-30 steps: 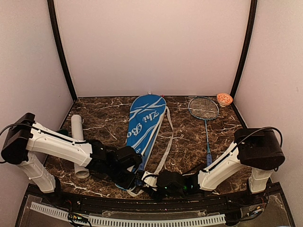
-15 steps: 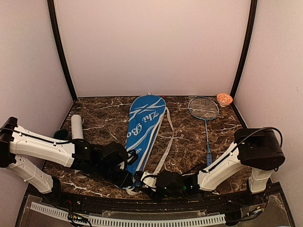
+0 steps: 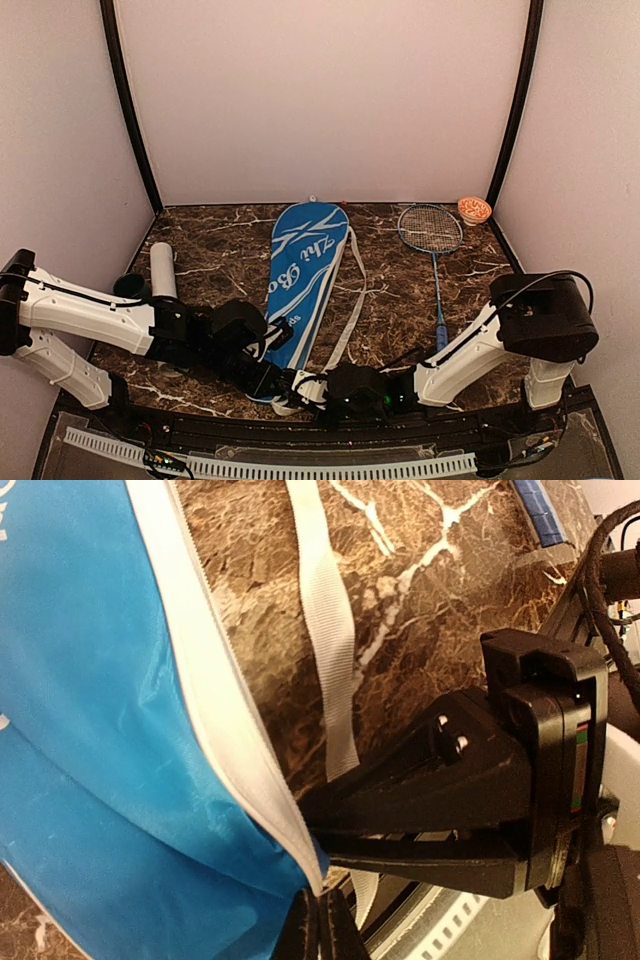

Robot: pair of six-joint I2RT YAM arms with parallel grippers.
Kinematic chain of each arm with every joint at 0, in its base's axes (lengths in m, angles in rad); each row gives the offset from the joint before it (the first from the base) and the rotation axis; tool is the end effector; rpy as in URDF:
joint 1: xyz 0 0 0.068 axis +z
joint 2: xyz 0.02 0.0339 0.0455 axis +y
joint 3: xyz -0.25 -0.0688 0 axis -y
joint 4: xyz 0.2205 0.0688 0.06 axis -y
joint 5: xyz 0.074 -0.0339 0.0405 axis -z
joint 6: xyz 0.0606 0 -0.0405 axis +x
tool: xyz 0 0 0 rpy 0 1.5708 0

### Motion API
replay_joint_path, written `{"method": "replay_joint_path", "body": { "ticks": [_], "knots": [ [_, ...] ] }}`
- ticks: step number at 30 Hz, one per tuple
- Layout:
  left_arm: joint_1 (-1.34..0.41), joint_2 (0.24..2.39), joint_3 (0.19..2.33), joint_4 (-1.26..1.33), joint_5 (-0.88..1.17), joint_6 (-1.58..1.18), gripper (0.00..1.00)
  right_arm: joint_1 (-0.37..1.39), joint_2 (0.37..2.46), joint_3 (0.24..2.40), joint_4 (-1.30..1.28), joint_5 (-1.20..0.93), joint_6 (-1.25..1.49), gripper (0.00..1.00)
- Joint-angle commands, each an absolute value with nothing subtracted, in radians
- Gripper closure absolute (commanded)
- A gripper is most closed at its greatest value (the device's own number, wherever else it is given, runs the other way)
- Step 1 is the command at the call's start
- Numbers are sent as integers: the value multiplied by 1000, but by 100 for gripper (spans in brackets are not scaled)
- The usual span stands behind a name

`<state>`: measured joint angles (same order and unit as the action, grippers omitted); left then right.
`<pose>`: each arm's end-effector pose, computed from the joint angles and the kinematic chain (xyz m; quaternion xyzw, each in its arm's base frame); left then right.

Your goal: Pack up the badminton gear

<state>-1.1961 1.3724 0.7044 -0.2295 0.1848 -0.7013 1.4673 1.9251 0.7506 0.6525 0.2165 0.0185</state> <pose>0.0864 -0.2500 0.1647 0.2597 0.9038 -0.3180 0.1209 0.0504 0.3594 0.1013 -0.5298 0.6803 0.2678 0.4299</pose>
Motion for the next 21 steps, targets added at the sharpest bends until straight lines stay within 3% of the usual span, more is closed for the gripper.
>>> {"method": "replay_joint_path", "body": {
  "ticks": [1, 7, 14, 21],
  "knots": [
    [-1209, 1368, 697, -168, 258, -700, 100, 1466, 1973, 814, 812, 198, -29, 87],
    [-1206, 1356, 667, -158, 247, -718, 100, 1468, 1946, 710, 911, 223, -18, 71],
    [-1190, 1347, 657, -156, 243, -723, 100, 1468, 1863, 590, 930, 186, 43, 66],
    [-1179, 1344, 648, -136, 254, -723, 100, 1464, 1847, 555, 944, 160, 126, 73]
  ]
}}
